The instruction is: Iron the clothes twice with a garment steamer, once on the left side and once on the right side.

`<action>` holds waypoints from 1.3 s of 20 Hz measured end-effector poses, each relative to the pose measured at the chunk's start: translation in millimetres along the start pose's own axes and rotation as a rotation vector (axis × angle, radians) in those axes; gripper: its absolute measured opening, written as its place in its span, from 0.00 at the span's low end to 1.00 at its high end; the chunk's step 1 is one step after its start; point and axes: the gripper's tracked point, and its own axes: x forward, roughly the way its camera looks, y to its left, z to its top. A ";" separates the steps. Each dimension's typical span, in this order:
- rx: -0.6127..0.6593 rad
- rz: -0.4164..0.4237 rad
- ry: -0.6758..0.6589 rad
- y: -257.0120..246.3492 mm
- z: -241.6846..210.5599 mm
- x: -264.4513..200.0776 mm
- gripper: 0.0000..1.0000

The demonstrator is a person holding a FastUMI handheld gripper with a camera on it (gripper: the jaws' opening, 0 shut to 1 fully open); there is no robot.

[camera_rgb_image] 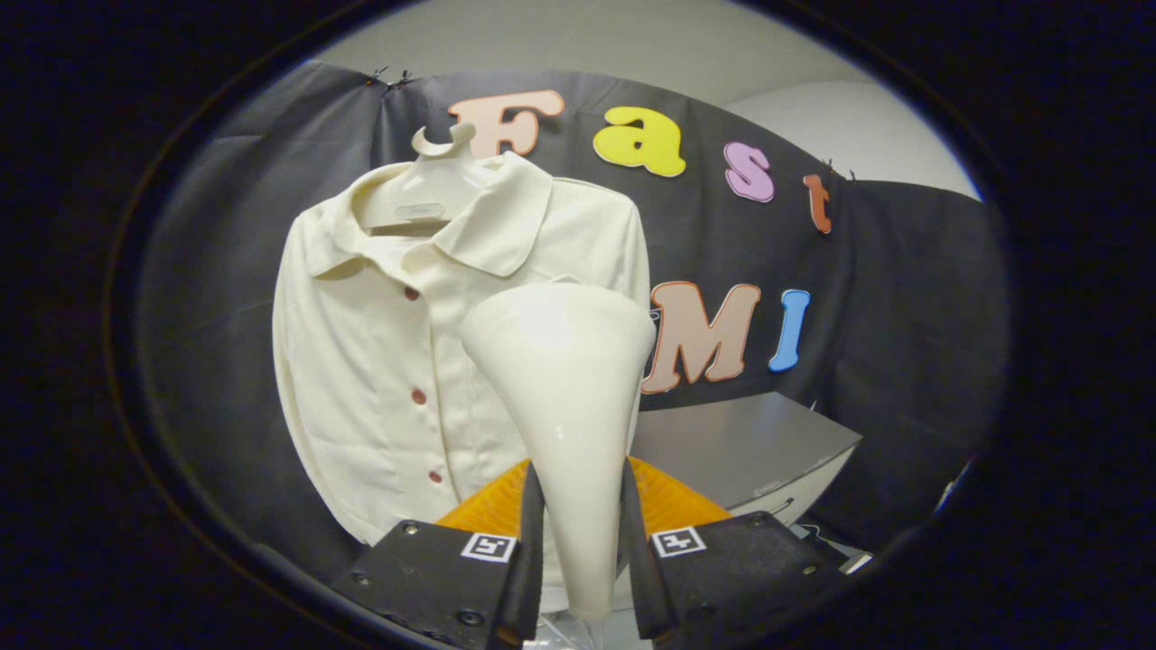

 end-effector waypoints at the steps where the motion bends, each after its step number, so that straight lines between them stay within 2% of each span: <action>1: 0.010 -0.004 0.005 -3.1 6.2 9.2 0.41; 6: 0.023 -0.026 0.003 -12.4 28.4 50.2 0.41; 12: 0.020 -0.043 -0.038 -18.6 22.5 56.6 0.41; 18: -0.039 -0.057 -0.001 -18.3 -38.4 59.6 0.41; 22: -0.021 -0.066 0.045 -15.9 -84.9 63.6 0.41; 26: -0.056 -0.077 0.090 -19.3 -117.1 65.3 0.41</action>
